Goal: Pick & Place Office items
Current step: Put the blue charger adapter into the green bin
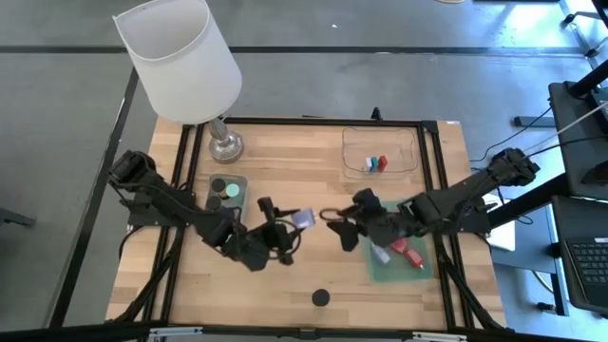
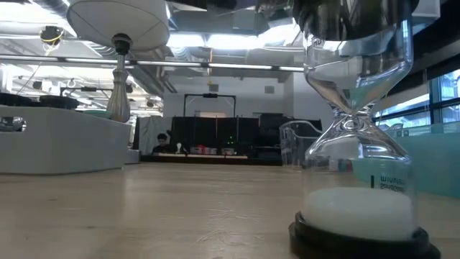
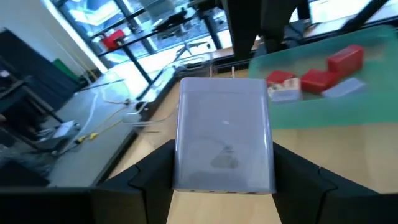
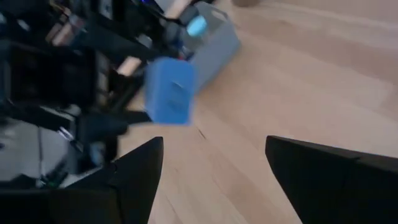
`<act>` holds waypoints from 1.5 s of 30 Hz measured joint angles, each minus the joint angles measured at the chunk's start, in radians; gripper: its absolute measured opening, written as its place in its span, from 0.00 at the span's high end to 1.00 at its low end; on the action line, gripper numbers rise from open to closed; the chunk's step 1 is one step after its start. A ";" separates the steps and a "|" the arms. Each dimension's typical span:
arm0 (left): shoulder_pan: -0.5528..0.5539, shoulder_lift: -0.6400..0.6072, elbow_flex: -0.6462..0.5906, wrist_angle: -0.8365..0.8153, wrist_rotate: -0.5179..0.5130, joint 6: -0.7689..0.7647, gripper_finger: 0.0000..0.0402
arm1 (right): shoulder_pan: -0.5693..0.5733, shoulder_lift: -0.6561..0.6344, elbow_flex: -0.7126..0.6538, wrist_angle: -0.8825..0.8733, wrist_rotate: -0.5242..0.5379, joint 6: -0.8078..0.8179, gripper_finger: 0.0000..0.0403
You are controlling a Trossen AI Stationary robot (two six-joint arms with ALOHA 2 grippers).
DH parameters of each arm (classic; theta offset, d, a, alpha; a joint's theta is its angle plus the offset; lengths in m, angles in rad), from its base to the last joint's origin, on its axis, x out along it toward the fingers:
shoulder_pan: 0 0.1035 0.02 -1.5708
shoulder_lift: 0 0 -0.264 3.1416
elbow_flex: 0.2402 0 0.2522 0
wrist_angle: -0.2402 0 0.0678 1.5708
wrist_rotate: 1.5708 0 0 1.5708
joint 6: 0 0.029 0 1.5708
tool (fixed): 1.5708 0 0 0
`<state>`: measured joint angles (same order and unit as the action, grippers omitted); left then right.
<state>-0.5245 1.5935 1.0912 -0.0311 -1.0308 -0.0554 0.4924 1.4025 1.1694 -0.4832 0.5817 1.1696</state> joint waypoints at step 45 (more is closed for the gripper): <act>0.119 0.003 -0.002 0.368 0.047 0.314 0.46 | -0.191 0.002 0.002 0.269 -0.176 -0.179 0.70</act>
<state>-0.4053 1.5963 1.0897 0.3371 -0.9839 0.2582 0.3016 1.4040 1.1713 -0.2146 0.4061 0.9905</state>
